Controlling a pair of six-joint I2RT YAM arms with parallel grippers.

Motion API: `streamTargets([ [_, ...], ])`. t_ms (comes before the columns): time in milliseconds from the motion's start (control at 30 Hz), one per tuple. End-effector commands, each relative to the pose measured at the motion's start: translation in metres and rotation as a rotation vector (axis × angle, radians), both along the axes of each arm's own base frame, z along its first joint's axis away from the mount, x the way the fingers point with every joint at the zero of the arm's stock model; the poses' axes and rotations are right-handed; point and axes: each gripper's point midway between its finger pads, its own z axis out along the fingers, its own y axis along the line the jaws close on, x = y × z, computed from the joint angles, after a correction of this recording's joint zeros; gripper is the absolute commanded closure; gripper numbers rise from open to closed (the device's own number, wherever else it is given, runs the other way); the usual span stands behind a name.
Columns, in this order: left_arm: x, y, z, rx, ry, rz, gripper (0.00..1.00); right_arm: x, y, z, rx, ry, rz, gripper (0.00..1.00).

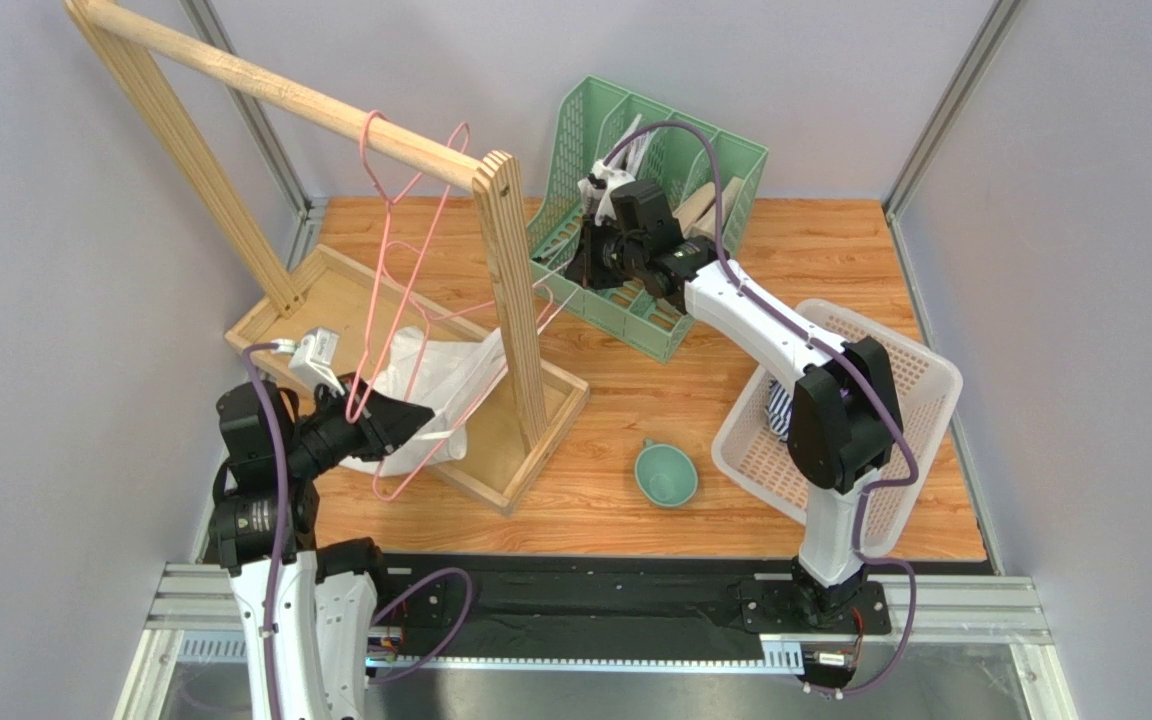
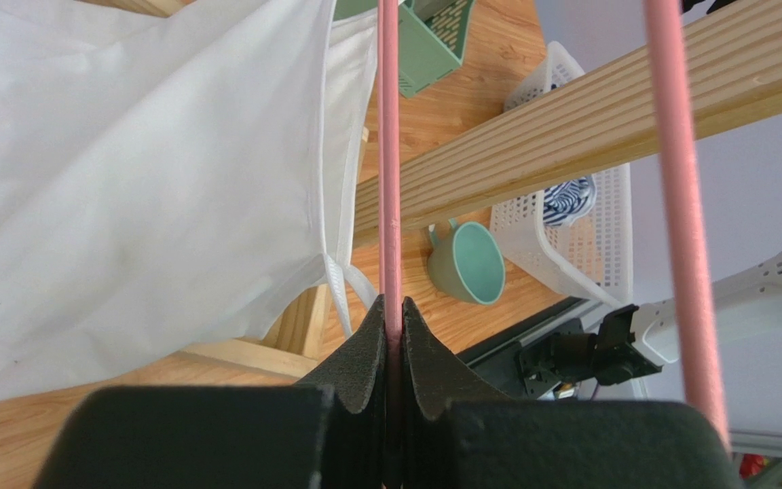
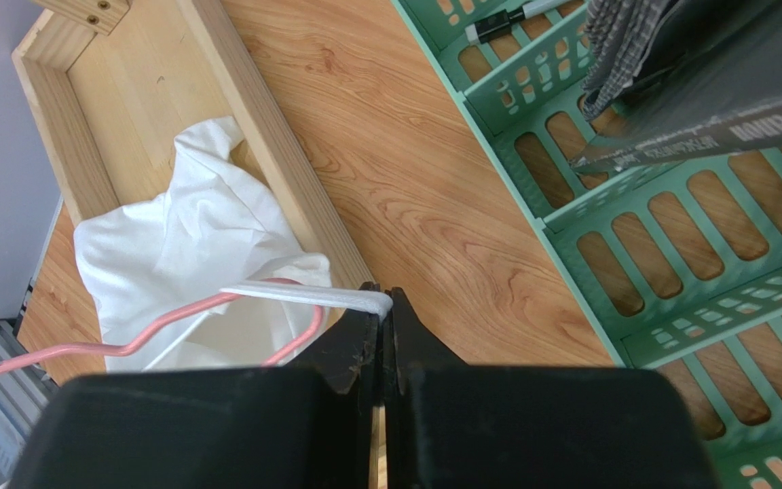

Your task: Remove the tank top from the hanger

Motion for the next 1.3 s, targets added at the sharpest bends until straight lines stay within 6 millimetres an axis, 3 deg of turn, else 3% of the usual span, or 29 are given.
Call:
streamTargets([
  [0, -0.003, 0.003, 0.026, 0.047, -0.091, 0.021, 1.00, 0.001, 0.000, 0.005, 0.027, 0.025, -0.029, 1.00],
  [233, -0.003, 0.002, 0.044, 0.037, -0.124, 0.024, 1.00, -0.007, 0.011, -0.014, 0.062, 0.111, 0.018, 1.00],
  [300, -0.006, -0.002, 0.047, 0.026, -0.133, -0.004, 1.00, -0.005, 0.013, -0.011, 0.062, 0.112, 0.021, 1.00],
  [400, -0.008, -0.001, 0.046, 0.030, -0.133, 0.010, 1.00, -0.005, 0.019, -0.014, 0.063, 0.137, 0.041, 1.00],
  [633, 0.008, 0.008, 0.039, 0.042, -0.123, 0.057, 1.00, -0.032, 0.025, -0.018, 0.097, 0.189, 0.089, 0.94],
  [733, 0.020, 0.010, 0.035, 0.034, -0.122, 0.061, 1.00, -0.047, 0.024, -0.022, 0.089, 0.216, 0.106, 0.78],
  [767, 0.024, 0.011, 0.034, 0.021, -0.117, 0.062, 1.00, -0.050, 0.022, -0.016, 0.095, 0.213, 0.107, 0.66],
  [833, 0.036, 0.012, 0.033, 0.006, -0.116, 0.055, 1.00, -0.058, 0.020, -0.018, 0.089, 0.226, 0.111, 0.50],
  [867, 0.038, 0.009, 0.035, -0.014, -0.115, 0.038, 1.00, -0.061, 0.017, -0.011, 0.090, 0.219, 0.108, 0.36],
  [967, 0.053, 0.009, 0.038, -0.034, -0.113, 0.013, 1.00, -0.067, 0.013, -0.002, 0.091, 0.214, 0.117, 0.21],
  [1100, 0.068, 0.004, 0.040, -0.041, -0.096, -0.020, 1.00, -0.073, 0.011, 0.033, 0.135, 0.162, 0.133, 0.13],
  [1267, 0.075, -0.027, 0.046, -0.054, -0.125, -0.112, 1.00, -0.074, 0.009, 0.080, 0.193, 0.084, 0.125, 0.10],
])
